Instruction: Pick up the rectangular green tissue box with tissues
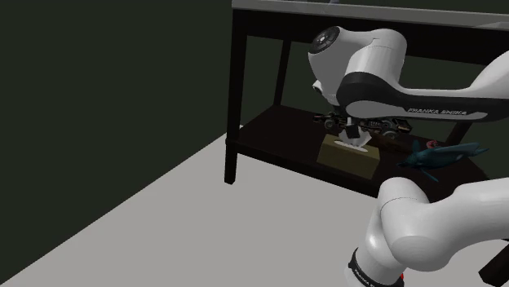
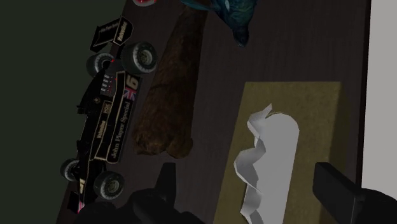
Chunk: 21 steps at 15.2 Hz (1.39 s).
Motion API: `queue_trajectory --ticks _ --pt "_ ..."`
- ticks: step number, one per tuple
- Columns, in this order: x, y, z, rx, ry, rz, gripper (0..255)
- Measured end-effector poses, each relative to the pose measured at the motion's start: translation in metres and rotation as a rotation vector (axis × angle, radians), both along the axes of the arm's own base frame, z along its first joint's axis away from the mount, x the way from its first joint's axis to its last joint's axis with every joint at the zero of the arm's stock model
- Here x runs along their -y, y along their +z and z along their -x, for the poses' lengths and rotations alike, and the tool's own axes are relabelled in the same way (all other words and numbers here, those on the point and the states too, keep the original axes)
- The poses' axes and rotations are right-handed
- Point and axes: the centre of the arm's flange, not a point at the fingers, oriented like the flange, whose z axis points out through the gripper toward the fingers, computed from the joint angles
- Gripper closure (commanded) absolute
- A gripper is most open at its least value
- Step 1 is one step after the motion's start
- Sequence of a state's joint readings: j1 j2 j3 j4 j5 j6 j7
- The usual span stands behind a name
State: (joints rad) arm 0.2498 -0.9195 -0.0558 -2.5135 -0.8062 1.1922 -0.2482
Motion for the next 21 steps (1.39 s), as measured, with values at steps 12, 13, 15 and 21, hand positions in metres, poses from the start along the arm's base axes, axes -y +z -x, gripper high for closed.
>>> queue_trajectory --ticks 12,13,15,21 --pt "0.0 -0.001 0.001 0.002 0.001 0.001 0" --pt "0.01 0.002 -0.003 -0.014 0.0 -0.045 0" --pt "0.036 0.006 -0.013 -0.06 0.002 -0.162 0" --pt "0.049 -0.019 -0.017 -0.077 0.005 -0.208 0"
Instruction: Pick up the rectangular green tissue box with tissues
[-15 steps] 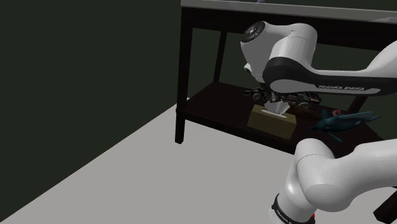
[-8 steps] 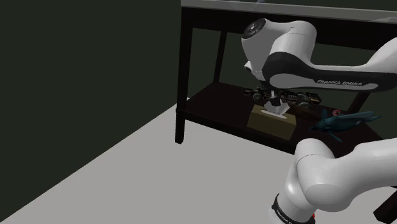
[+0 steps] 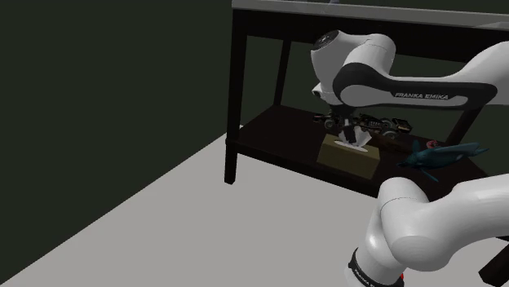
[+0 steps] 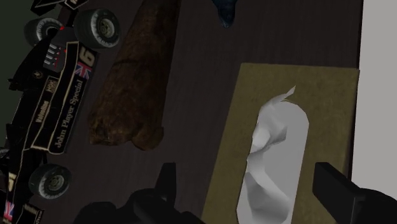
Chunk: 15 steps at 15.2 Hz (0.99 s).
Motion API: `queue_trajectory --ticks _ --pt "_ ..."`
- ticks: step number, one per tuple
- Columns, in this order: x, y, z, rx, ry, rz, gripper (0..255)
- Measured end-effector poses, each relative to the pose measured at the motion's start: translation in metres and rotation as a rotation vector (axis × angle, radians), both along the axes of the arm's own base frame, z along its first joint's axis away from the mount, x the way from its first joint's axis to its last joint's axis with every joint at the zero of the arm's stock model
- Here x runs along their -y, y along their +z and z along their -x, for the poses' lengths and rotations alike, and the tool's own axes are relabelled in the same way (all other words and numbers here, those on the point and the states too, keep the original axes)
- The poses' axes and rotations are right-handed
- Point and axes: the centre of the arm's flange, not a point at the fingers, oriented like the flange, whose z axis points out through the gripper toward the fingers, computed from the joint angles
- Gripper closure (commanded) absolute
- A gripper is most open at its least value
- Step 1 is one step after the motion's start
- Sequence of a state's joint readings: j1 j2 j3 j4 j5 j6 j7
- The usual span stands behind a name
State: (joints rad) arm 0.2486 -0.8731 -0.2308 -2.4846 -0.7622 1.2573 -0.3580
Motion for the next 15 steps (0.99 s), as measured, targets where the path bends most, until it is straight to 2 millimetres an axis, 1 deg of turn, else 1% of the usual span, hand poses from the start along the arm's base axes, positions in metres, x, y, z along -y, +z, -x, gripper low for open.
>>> queue_trajectory --ticks 2,3,13,15 --pt "-0.0009 -0.0098 -0.0001 0.0 0.0 -0.001 0" --pt "-0.0005 -0.0116 -0.0005 0.0 0.0 -0.001 255" --pt "-0.0001 -0.0136 -0.0003 0.001 -0.001 0.0 255" --pt "-0.0003 -0.0074 0.0002 0.0 0.0 -0.001 255"
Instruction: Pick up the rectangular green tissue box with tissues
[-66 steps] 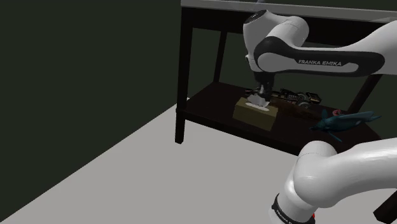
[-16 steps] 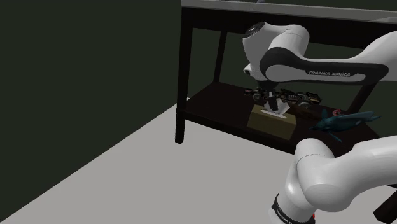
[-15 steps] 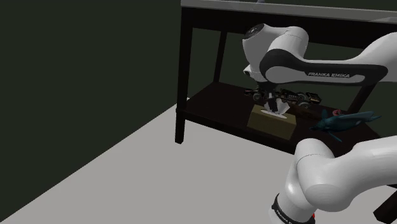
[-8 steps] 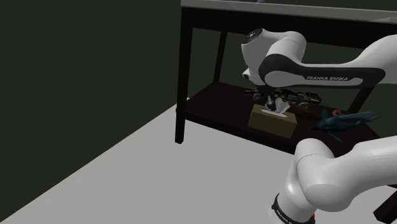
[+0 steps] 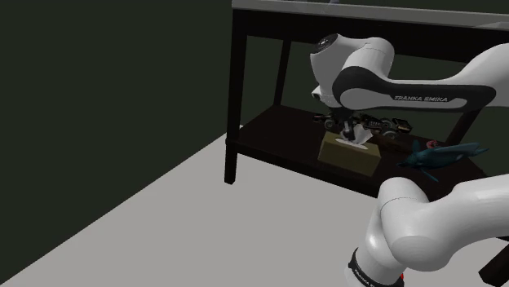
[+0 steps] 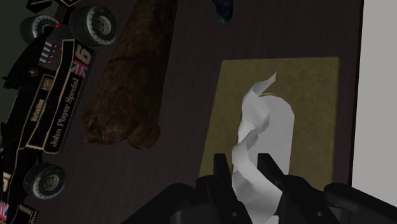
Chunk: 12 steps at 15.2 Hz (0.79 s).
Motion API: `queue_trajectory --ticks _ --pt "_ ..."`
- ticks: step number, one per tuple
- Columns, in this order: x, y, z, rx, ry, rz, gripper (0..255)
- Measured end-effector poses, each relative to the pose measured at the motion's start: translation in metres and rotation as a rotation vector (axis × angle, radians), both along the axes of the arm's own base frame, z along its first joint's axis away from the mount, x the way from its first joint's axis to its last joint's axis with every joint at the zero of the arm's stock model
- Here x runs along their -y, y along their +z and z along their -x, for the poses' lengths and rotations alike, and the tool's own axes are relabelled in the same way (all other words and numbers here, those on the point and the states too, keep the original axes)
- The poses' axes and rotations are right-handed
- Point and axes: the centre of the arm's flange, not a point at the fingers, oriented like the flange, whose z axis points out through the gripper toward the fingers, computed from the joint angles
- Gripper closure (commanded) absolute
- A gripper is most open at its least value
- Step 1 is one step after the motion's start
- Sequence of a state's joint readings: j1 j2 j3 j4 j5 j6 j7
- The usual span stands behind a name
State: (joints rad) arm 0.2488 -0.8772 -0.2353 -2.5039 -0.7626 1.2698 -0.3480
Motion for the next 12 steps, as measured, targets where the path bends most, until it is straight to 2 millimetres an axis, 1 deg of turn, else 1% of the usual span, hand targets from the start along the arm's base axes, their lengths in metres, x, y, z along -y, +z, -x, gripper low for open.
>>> queue_trajectory --ticks 10,12 --pt "0.0 0.05 0.0 -0.003 0.0 -0.001 255" --pt "-0.004 0.054 0.001 -0.024 0.001 -0.024 255"
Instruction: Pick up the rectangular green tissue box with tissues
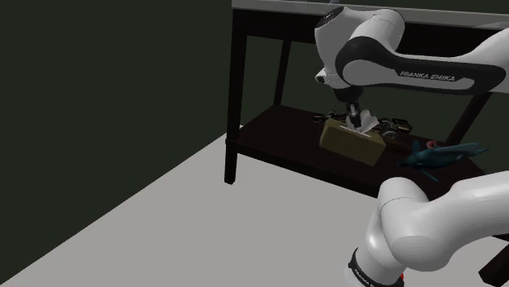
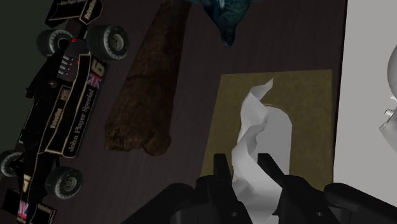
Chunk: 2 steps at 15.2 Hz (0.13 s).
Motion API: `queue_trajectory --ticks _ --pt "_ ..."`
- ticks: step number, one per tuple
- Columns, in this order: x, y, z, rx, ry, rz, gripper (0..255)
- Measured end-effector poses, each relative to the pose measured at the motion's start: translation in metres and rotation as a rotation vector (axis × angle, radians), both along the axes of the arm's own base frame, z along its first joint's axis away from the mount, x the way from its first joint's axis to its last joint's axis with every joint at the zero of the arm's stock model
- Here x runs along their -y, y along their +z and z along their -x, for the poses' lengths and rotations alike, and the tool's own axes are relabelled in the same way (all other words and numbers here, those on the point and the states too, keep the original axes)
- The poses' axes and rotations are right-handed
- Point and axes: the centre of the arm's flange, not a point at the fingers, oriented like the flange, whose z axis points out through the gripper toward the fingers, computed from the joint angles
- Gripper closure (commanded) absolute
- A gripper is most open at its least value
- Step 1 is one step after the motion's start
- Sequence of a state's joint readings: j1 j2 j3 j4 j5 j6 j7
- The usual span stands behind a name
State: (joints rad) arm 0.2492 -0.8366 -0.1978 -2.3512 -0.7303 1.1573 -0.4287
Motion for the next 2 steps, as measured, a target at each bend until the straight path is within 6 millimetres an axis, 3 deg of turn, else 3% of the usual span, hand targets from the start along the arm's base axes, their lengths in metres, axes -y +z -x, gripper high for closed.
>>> queue_trajectory --ticks 2 --pt "-0.0037 0.0071 0.0009 -0.009 -0.001 -0.008 255"
